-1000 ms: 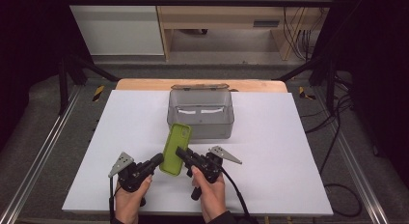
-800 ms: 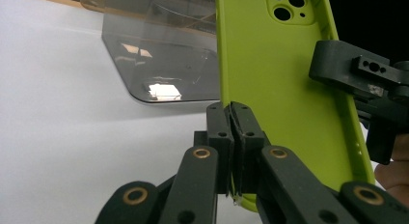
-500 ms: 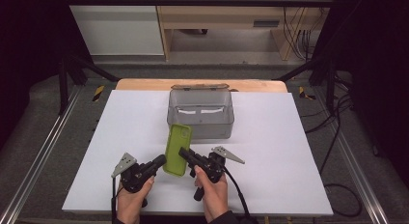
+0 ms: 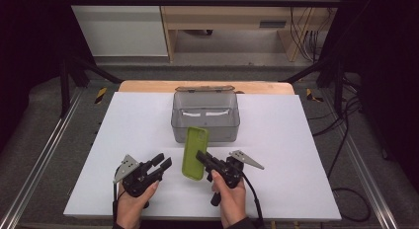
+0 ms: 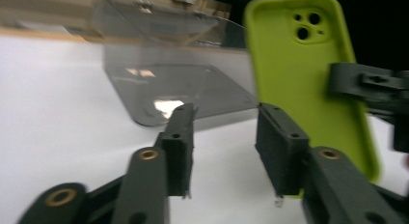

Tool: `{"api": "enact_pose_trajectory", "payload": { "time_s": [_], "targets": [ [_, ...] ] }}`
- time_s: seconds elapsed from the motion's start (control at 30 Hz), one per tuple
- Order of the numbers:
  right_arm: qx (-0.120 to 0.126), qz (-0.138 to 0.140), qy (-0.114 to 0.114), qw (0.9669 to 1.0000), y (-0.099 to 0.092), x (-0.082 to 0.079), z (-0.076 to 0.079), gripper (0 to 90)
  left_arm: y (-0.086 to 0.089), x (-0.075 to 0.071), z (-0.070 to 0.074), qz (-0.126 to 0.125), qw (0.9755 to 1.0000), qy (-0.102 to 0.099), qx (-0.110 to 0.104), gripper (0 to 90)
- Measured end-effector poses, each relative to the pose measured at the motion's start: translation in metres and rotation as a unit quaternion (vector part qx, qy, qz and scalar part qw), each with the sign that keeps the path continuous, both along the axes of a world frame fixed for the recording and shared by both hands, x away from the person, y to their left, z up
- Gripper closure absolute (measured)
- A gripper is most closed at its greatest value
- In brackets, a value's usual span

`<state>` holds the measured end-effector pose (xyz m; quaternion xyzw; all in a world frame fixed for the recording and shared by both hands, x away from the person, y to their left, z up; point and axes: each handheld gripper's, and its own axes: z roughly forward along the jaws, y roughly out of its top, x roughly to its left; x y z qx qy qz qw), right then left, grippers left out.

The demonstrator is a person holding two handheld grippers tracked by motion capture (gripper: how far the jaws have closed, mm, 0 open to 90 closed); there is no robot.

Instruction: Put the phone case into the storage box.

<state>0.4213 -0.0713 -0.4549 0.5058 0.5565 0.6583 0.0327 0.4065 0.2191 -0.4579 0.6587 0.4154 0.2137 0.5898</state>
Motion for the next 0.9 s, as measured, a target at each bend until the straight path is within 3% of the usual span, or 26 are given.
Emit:
{"api": "enact_pose_trajectory", "payload": {
  "time_s": [0.1,0.27,0.5,0.57,0.67,0.9],
  "targets": [
    [-0.003,-0.007,0.001,1.0,-0.014,-0.003,0.001,76.9,0.01,0.002,0.004,0.015,0.9997,-0.012,0.015,44.5],
    [-0.011,-0.021,0.005,0.9997,-0.039,-0.008,-0.001,76.9,0.031,0.004,0.004,0.037,0.999,-0.006,0.024,28.9],
    [-0.022,-0.046,0.014,0.9986,-0.072,-0.013,0.0,76.9,0.059,-0.005,-0.005,0.038,0.9986,0.004,0.037,11.1],
    [-0.032,-0.052,0.013,0.998,-0.082,-0.013,0.002,76.9,0.066,-0.005,-0.005,0.048,0.9985,0.004,0.026,6.4],
    [-0.038,-0.067,0.014,0.9969,-0.099,-0.014,0.006,76.9,0.072,-0.004,-0.003,0.063,0.998,-0.004,0.005,4.6],
    [-0.052,-0.086,0.018,0.9948,-0.127,-0.012,0.019,76.9,0.076,-0.002,-0.004,0.067,0.9977,-0.011,-0.002,3.2]
  ]
}}
